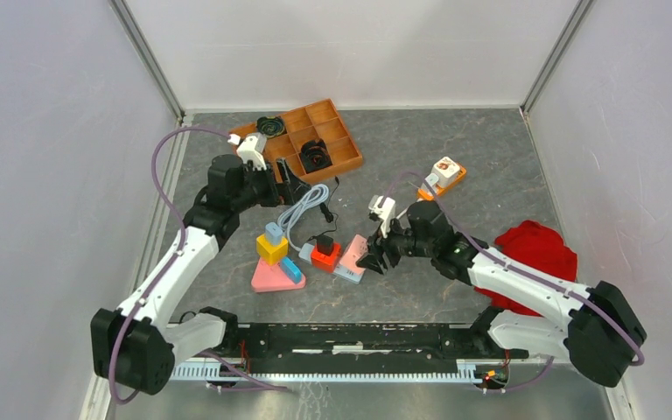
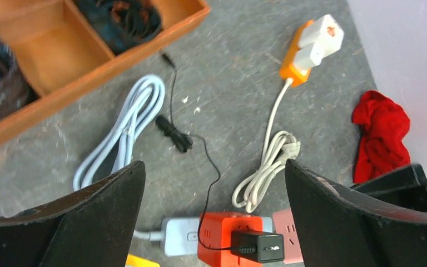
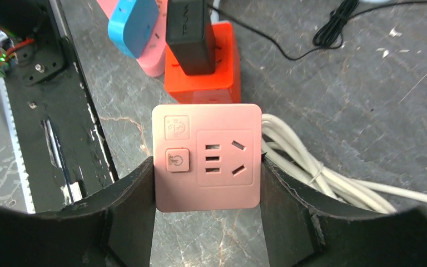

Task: Insert the plug
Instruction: Insert the plug into the socket.

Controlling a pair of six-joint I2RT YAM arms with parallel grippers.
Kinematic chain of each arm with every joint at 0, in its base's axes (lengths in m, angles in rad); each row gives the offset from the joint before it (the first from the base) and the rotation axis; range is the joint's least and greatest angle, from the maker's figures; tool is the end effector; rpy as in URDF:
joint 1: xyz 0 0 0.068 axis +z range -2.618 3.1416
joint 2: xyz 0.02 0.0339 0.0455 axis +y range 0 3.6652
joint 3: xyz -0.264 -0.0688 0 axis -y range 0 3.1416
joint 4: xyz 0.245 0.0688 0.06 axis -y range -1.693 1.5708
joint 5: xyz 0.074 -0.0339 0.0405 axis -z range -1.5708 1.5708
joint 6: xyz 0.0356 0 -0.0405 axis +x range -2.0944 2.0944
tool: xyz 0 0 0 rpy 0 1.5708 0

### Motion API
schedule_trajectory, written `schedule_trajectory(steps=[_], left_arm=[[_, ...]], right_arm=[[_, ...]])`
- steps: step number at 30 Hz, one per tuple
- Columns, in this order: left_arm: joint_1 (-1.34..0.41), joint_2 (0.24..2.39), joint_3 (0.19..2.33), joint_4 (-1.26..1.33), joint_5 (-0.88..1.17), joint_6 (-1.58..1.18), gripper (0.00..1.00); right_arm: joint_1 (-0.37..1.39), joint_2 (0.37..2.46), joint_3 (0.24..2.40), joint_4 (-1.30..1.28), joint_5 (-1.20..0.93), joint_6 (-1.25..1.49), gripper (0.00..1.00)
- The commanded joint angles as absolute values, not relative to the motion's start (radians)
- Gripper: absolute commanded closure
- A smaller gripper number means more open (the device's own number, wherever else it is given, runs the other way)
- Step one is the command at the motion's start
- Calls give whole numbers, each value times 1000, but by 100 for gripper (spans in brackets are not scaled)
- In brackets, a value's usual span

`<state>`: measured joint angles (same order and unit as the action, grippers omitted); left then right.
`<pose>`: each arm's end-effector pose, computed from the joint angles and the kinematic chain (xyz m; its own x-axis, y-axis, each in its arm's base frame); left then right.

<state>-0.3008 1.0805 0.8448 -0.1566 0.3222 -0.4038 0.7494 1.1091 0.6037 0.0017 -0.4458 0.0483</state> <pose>0.2331 -0.0841 0.3063 -0.5560 -0.2177 -0.8021 0.3719 0.7979 -0.4744 0.1643 0.1739 0.2325 -0.3960 -0.3089 -0.8647 -0.8730 0.4187 0.2502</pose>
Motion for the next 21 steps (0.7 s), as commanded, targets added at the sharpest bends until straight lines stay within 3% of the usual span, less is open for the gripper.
schedule_trajectory(steps=[1, 21], left_arm=[[-251, 1137, 878, -276, 325, -515, 0], [-246, 1003, 757, -256, 262, -361, 0]], right_arm=[[822, 1139, 683, -30, -289, 69, 80], [909, 1253, 711, -19, -197, 83, 82]])
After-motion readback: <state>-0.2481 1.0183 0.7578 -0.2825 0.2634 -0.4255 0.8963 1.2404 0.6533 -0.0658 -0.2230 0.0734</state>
